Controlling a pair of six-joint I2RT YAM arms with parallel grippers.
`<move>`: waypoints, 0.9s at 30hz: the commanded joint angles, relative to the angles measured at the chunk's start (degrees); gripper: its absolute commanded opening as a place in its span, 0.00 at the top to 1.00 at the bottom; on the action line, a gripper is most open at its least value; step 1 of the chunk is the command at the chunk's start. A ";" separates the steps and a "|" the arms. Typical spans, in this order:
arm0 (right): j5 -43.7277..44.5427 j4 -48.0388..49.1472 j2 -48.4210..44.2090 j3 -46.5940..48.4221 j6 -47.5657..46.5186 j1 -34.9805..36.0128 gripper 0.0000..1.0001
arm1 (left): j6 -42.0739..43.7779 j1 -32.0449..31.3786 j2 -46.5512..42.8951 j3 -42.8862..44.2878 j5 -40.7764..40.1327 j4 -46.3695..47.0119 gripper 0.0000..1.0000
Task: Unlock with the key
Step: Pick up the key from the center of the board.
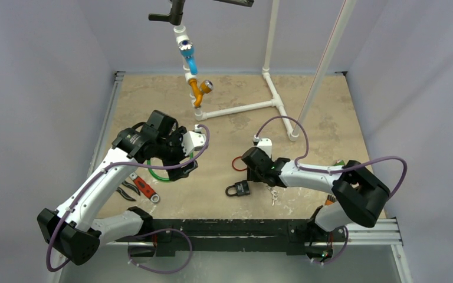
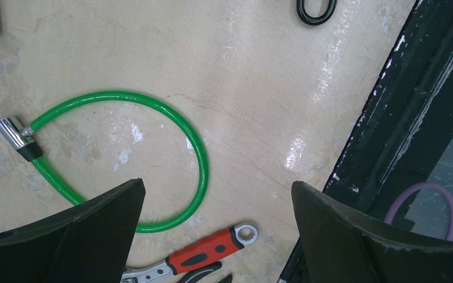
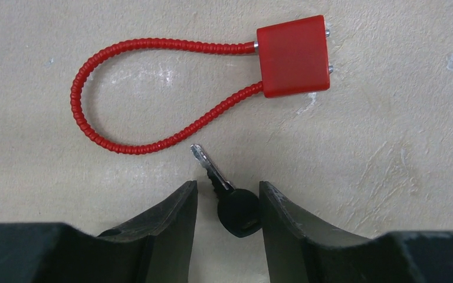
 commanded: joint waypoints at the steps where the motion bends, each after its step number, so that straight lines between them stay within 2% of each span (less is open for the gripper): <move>1: -0.98 -8.55 3.92 -0.66 4.35 3.12 0.58 | -0.06 -0.28 -0.24 0.66 0.11 1.55 0.04; 5: 0.07 -9.27 5.44 0.03 5.23 4.41 0.62 | -0.06 -0.28 -0.40 0.69 -0.25 1.24 0.04; 9: 1.49 -10.76 7.93 1.59 5.95 5.22 0.83 | -0.23 -0.30 -0.96 0.58 -0.27 1.24 0.04; 14: 3.35 -12.72 8.71 3.09 6.66 6.55 1.00 | -0.16 -0.34 -1.42 0.62 -0.19 1.07 0.03; 22: 3.75 -12.25 0.11 4.41 3.40 6.62 1.00 | 0.20 -0.31 -1.33 0.91 0.78 0.25 0.04; 27: 3.90 -13.55 -5.87 8.77 -1.55 6.53 1.00 | 1.15 -0.34 -1.30 1.97 3.46 -1.21 0.04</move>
